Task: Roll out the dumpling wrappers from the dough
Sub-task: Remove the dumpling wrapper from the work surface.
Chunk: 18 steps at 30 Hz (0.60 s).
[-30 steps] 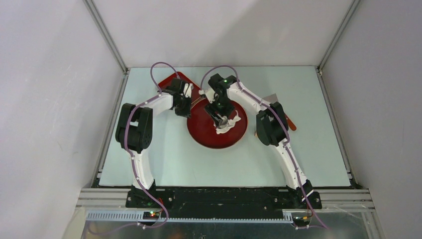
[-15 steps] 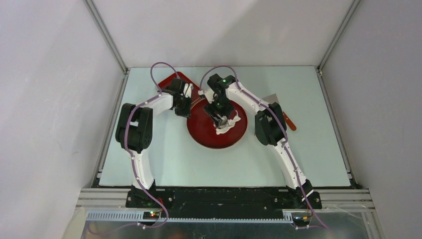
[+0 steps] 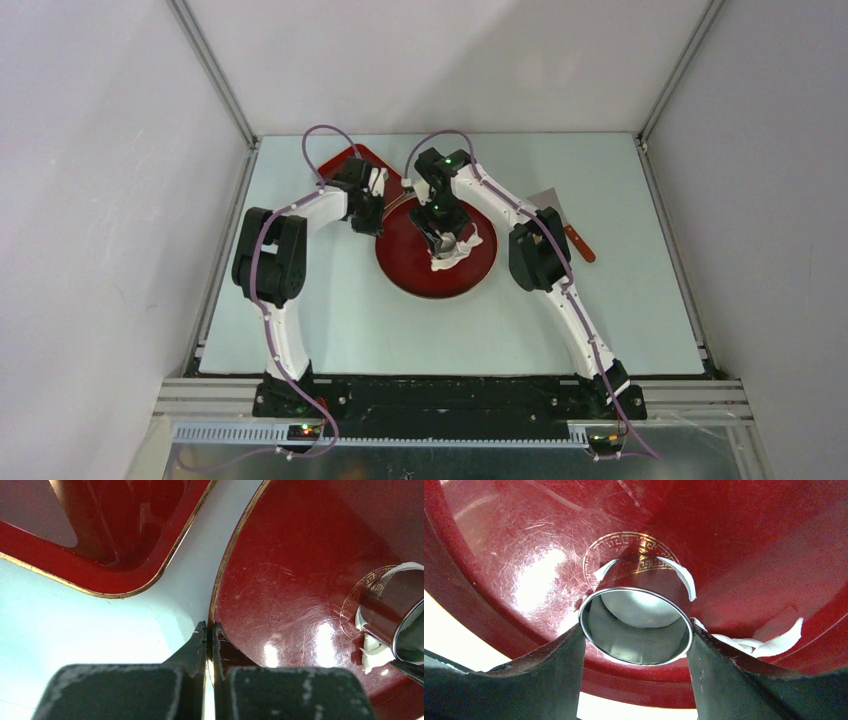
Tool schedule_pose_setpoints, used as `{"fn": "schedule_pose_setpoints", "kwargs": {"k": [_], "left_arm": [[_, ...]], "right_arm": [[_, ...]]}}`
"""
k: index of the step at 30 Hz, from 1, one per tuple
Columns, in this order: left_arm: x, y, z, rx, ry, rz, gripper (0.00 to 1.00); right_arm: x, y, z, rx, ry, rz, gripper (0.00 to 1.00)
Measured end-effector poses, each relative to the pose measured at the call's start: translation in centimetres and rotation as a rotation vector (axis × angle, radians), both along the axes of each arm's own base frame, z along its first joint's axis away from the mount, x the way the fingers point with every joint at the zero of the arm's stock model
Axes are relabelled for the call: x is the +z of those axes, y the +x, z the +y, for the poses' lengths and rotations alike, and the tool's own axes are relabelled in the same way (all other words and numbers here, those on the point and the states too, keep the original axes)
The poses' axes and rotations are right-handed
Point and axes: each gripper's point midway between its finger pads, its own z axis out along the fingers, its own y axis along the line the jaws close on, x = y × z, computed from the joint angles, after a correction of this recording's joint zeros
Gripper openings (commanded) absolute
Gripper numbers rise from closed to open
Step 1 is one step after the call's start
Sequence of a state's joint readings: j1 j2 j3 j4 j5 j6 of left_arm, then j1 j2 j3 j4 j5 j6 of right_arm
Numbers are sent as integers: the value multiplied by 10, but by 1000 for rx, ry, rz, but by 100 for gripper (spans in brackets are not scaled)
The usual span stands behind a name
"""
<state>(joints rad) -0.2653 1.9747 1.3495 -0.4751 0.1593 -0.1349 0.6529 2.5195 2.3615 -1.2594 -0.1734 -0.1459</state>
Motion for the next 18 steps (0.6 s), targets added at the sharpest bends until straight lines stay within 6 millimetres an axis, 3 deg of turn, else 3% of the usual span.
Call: {"fn": "schedule_pose_setpoints", "kwargs": {"k": [18], "left_arm": [[0, 0, 0, 0, -1, 0, 0]], "right_arm": [[0, 5, 19, 18, 11, -48, 20]]}}
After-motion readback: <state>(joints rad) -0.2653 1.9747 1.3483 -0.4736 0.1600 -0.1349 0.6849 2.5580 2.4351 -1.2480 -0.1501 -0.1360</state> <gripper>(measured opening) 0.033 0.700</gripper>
